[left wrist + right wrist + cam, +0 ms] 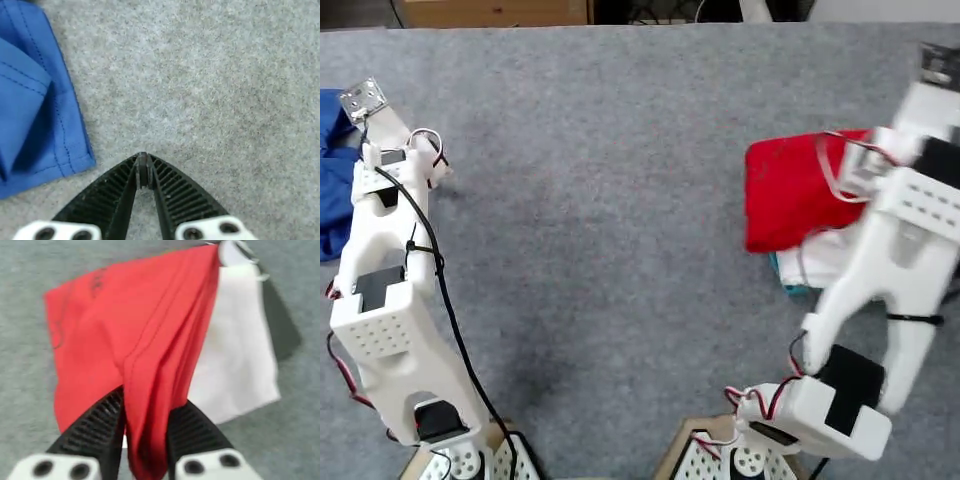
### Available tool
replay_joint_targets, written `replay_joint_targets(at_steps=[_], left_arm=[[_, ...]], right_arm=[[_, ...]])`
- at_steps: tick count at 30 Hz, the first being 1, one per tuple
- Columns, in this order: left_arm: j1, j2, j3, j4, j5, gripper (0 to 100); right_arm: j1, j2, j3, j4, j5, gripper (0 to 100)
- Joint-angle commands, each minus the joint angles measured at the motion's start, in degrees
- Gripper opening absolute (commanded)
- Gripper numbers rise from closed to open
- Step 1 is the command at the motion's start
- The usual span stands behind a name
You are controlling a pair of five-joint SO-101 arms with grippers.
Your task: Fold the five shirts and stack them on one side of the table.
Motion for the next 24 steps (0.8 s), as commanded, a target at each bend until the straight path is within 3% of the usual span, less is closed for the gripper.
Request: replay_joint_targets(at_steps=[1,12,14,17,20,24], left_arm=[[-0.57,-0.7,-2.95,0.18,0.44,3],[-0.48,-0.88,-2.77,0.35,0.44,3],[-0.66,-1.14,-2.68,0.35,0.35,3],[-1.71,-1.32,-3.82,1.76,-2.55,3],[-5.76,-3.16,-8.57,8.09,-5.54,3],[-14.9,-4.4,-16.92,12.92,-8.26,5]], right_arm=[[6.59,2.15,-3.12,-0.97,4.22,1.2],[12.57,7.78,-2.95,-4.48,8.26,3.8],[12.48,8.13,-3.12,-2.55,8.18,9.5],[12.57,7.69,-3.47,-2.02,5.98,26.4],[12.66,6.99,-7.87,0.35,6.07,40.9],[12.31,6.99,-15.96,5.36,4.04,36.4]])
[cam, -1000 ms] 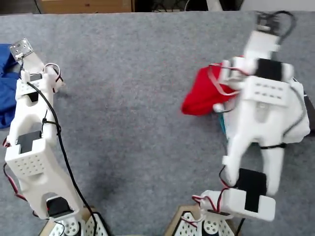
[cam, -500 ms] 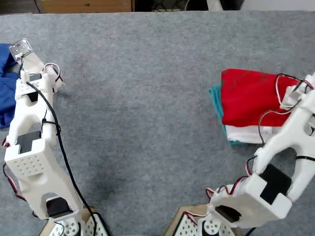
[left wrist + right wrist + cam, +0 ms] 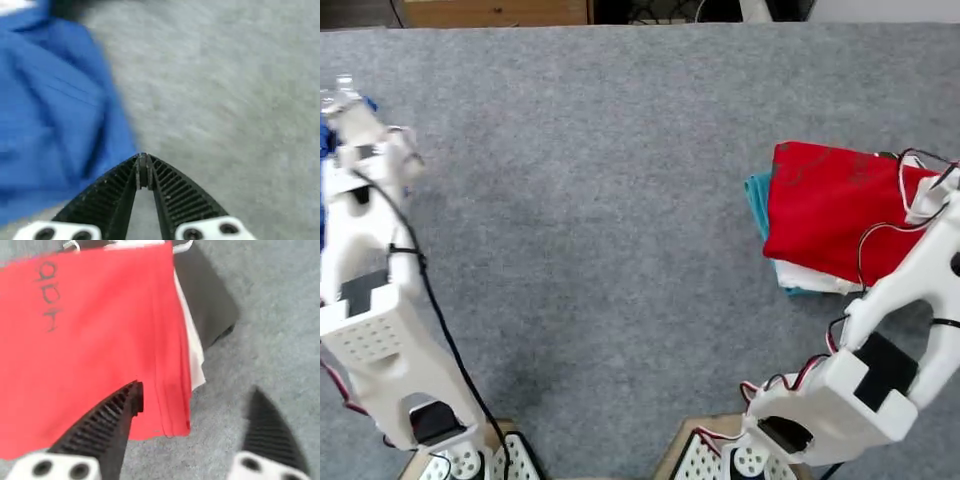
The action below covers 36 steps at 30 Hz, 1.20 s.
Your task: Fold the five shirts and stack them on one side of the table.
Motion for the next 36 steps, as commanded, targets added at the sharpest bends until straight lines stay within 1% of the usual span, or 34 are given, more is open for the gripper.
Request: replay_joint_targets(at_steps=[1,4,6,7,9,11,13,16,17,19,20,21,22,23,25,28,30,32,36], left_arm=[[-8.66,-4.4,-10.95,3.43,-4.4,7],[-14.37,-3.96,-15.87,3.43,-7.74,18],[-16.66,-1.23,-16.57,1.41,-9.58,22],[-16.92,1.14,-16.13,-0.88,-10.55,22],[-16.66,8.44,-16.13,-3.87,-11.52,23],[-15.69,15.65,-18.59,-3.52,-10.99,24],[-15.25,21.27,-23.6,0.7,-9.85,24],[-14.29,25.93,-35.47,9.23,-9.67,22],[-13.93,27.34,-39.16,11.52,-9.67,18],[-13.58,29.45,-45.93,16.88,-9.67,4],[-13.14,29.98,-49.36,20.04,-9.58,2],[-12.53,30.07,-53.14,24.18,-9.32,5],[-11.82,30.07,-56.66,28.22,-9.32,4],[-10.51,30.42,-60.35,32.0,-9.41,2],[-7.25,30.51,-67.21,40.09,-9.67,3],[-0.31,30.59,-77.76,50.55,-9.67,3],[4.79,30.68,-83.03,55.65,-9.67,3],[9.19,30.59,-82.77,55.74,-9.67,3],[14.99,29.54,-80.4,55.74,-9.58,3]], right_arm=[[0.44,-1.27,-8.92,4.22,-2.02,31.9],[-2.81,-1.27,-11.91,7.21,-2.02,13.1],[-5.89,-1.27,-12.35,8.35,-2.02,1.2],[-7.38,-1.27,-12.09,8.7,-2.02,1.5],[-10.29,-1.27,-11.91,9.23,-3.96,6.7],[-12.92,-1.27,-12.26,9.32,-6.86,9.3],[-16.0,-1.71,-12.35,9.32,-7.82,9.2],[-19.6,-1.8,-12.44,9.41,-8.09,9.2],[-20.57,-1.8,-12.44,9.41,-8.35,9.2],[-22.33,-1.8,-12.44,9.41,-8.44,9.2],[-23.03,-1.8,-12.44,9.41,-8.44,9.2],[-23.74,-1.8,-12.44,9.41,-8.44,9.2],[-24.35,-1.8,-12.44,9.41,-8.44,9.2],[-24.88,-1.8,-12.44,9.41,-8.44,9.2],[-25.85,-1.8,-12.44,9.41,-8.44,9.2],[-27.16,-1.8,-12.44,9.41,-8.53,9.2],[-27.69,-1.8,-12.44,9.41,-9.32,9.2],[-27.6,-1.8,-12.44,9.41,-10.99,9.2],[-27.25,-1.8,-12.44,9.49,-11.43,9.2]])
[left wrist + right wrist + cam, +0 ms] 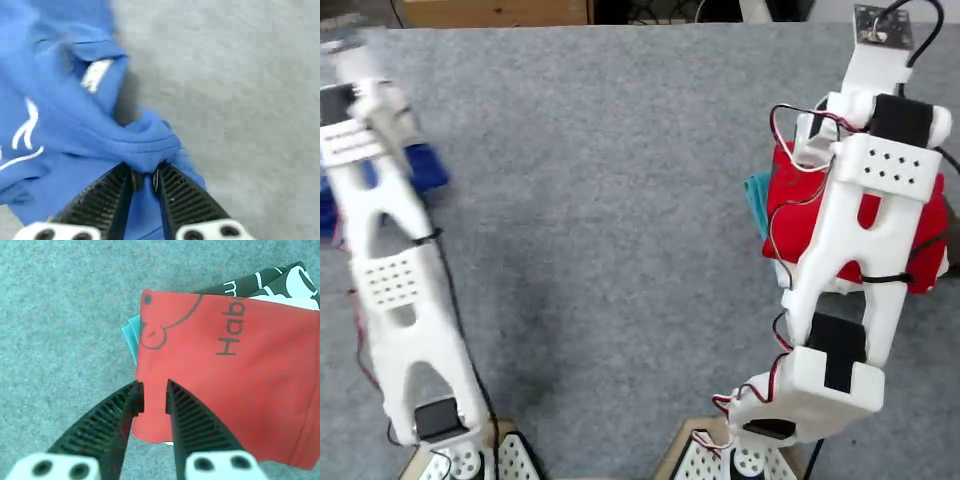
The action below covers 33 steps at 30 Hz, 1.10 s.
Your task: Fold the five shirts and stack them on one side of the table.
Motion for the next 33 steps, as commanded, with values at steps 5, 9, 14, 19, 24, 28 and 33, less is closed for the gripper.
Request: replay_joint_targets(at_steps=[5,9,14,19,24,28,33], left_arm=[[9.01,-8.35,9.98,0.7,0.62,3],[14.11,-19.08,25.36,0.7,0.53,3],[22.99,-37.1,48.66,0.35,0.35,3],[33.01,-53.27,67.3,-0.88,-1.85,3],[39.52,-66.73,83.47,-1.32,-12.13,3],[39.96,-77.54,94.11,-0.88,-22.07,3],[39.43,-93.71,104.4,0.44,-33.58,5]], right_arm=[[-0.62,-1.71,-2.86,0.53,-0.62,9.2],[-0.79,-1.19,-2.77,0.53,-0.53,9.3],[-0.88,-1.19,-2.33,0.09,-0.44,9.5],[-0.88,-1.19,-2.33,0.09,-0.44,9.5],[-1.41,-1.1,-2.68,0.0,0.35,9.6],[-4.4,-1.1,-2.33,0.26,3.96,9.6],[-12.22,1.8,-2.86,0.35,5.1,10.9]])
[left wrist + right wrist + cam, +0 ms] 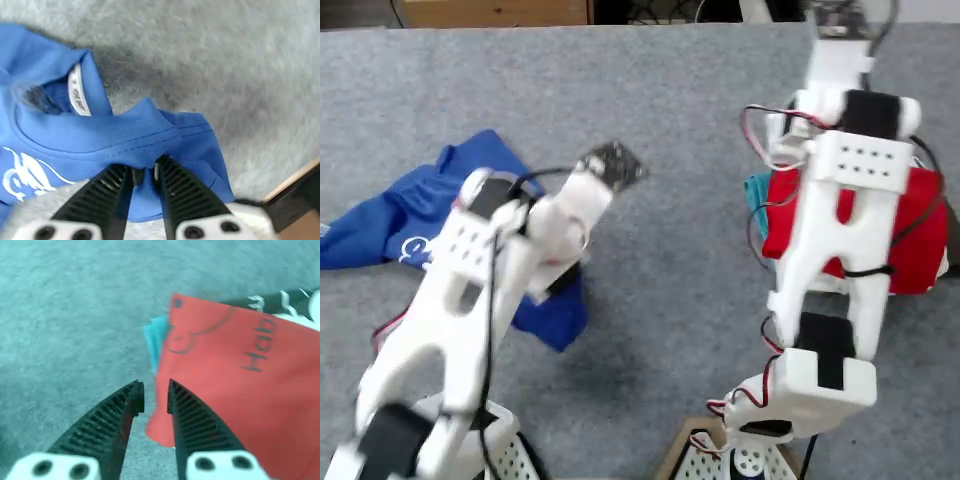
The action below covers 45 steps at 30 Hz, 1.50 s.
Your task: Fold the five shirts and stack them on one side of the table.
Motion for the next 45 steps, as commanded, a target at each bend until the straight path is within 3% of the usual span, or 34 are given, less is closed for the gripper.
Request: replay_joint_targets(at_steps=[1,5,11,16,20,23,29,37,42,45], left_arm=[[0.04,-13.98,5.58,1.14,-6.59,9],[-5.67,-27.69,8.31,1.14,-3.08,25],[-17.71,-39.38,8.22,1.14,-2.46,27],[-35.03,-35.25,10.07,-1.49,-2.11,27],[-52.18,-25.76,14.29,-11.08,-2.02,27],[-61.14,-16.88,18.07,-17.41,-0.97,27],[-63.69,-0.7,22.11,-21.27,-0.44,27],[-70.2,17.05,14.9,-32.0,8.18,27],[-70.99,26.37,5.76,-31.91,12.04,27],[-70.9,31.03,1.36,-31.47,15.21,27]], right_arm=[[-6.33,2.24,-2.86,0.35,0.53,13.0],[-12.92,7.6,-5.23,0.44,0.26,24.3],[-20.92,14.99,-16.92,0.53,0.26,30.4],[-28.13,24.4,-25.63,3.96,-1.67,30.4],[-33.93,31.96,-34.33,6.24,-2.99,30.4],[-37.8,36.79,-40.22,6.59,-2.99,30.3],[-44.84,45.23,-41.63,6.24,-3.69,30.3],[-50.37,52.97,-42.07,7.03,-13.27,29.6],[-50.81,53.85,-41.45,3.6,-21.45,11.4],[-50.55,55.96,-42.07,2.99,-22.33,1.1]])
